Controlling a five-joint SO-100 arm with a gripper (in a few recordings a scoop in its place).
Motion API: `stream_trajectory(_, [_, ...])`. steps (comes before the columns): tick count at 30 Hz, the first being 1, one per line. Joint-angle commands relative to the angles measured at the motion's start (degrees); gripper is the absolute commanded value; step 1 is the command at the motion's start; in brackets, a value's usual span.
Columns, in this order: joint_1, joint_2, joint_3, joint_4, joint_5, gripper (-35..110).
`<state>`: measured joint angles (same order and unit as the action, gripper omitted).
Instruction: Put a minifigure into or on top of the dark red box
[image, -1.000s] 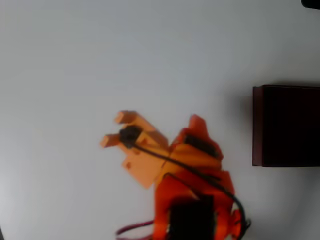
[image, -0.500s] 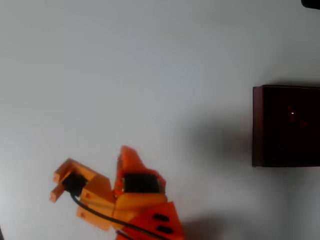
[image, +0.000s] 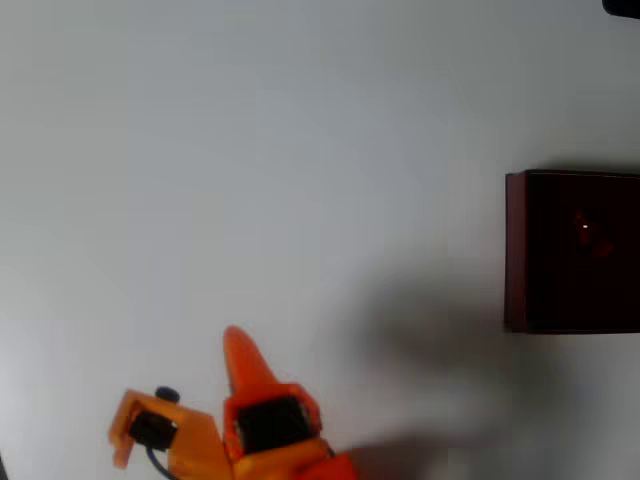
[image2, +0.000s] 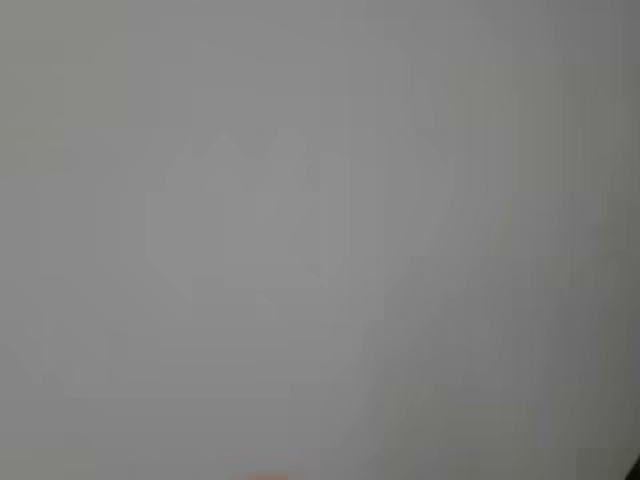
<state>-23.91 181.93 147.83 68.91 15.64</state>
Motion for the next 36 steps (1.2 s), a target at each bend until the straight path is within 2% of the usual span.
stream_trajectory(1, [0.3, 8.4, 3.3, 1.5, -0.5, 2])
stream_trajectory(12, [1.5, 10.2, 7.5, 3.7, -2.7, 4])
stream_trajectory(15, [2.0, 10.2, 9.3, 4.6, -3.0, 0])
stream_trajectory(18, [3.9, 10.1, 12.4, 7.6, 6.5, 0])
stream_trajectory(21, [1.6, 10.1, 15.6, 3.3, 8.0, 0])
stream_trajectory(28, [0.1, 10.2, 23.9, -7.6, -0.9, 0])
stream_trajectory(36, [-2.2, 10.2, 24.3, 1.3, -11.2, 0])
